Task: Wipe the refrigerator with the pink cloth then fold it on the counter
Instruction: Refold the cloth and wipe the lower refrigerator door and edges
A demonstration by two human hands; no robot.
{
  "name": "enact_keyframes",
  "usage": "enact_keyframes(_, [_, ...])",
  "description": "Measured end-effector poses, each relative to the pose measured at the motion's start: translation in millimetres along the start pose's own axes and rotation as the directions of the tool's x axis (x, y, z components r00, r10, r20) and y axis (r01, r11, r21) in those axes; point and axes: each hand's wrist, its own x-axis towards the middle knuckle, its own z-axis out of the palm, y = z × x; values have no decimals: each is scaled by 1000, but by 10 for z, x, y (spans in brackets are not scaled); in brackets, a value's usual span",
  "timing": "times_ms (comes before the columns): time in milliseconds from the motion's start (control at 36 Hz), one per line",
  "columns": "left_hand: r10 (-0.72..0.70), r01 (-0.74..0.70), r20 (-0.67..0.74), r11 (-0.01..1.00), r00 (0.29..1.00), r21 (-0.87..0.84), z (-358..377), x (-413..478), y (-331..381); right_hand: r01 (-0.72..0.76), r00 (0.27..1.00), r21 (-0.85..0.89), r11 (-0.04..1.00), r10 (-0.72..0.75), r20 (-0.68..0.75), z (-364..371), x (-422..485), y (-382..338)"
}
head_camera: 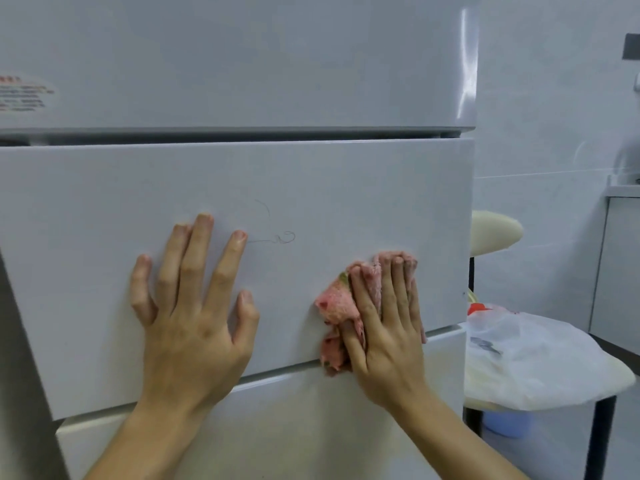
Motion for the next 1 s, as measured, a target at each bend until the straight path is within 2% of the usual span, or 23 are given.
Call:
enact_keyframes(111, [8,-9,25,1000,1000,17,-56,-26,-98,9,1000,8,1000,-9,-14,-28,296,8])
enact_keyframes(278, [-38,38,10,998,999,44,-149,56,-319,-165,968,68,984,175,-182,7,1272,-252])
enact_keyframes(333, [-67,67,-1,996,998,56,-175,83,-402,-230,946,76,970,241,-214,46,1365,-357])
enact_keyframes(389, [-71,70,0,996,998,63,-185,89,-464,-237,944,74,969,248,-217,60,1324,-418])
enact_keyframes(556, [-73,73,-7,996,997,52,-161,55,-491,53,997,129,990,-46,-56,119,493,-715])
enact_keyframes(667, [-96,95,1,995,995,25,-160,6,-470,222,972,117,968,-229,47,145,71,-722])
enact_keyframes(778, [-69,68,28,997,997,37,-204,-34,-543,306,950,114,945,-311,32,70,338,-531])
enact_keyframes(833, [-54,52,35,997,998,60,-233,-47,-611,237,972,105,966,-235,-25,21,642,-455])
enact_keyframes(889, [-50,47,41,996,998,73,-254,-34,-672,92,992,125,988,-80,-97,-13,1009,-460])
enact_keyframes(1000, [-41,37,40,996,998,75,-261,-23,-735,-76,975,122,990,99,-201,56,1370,-678])
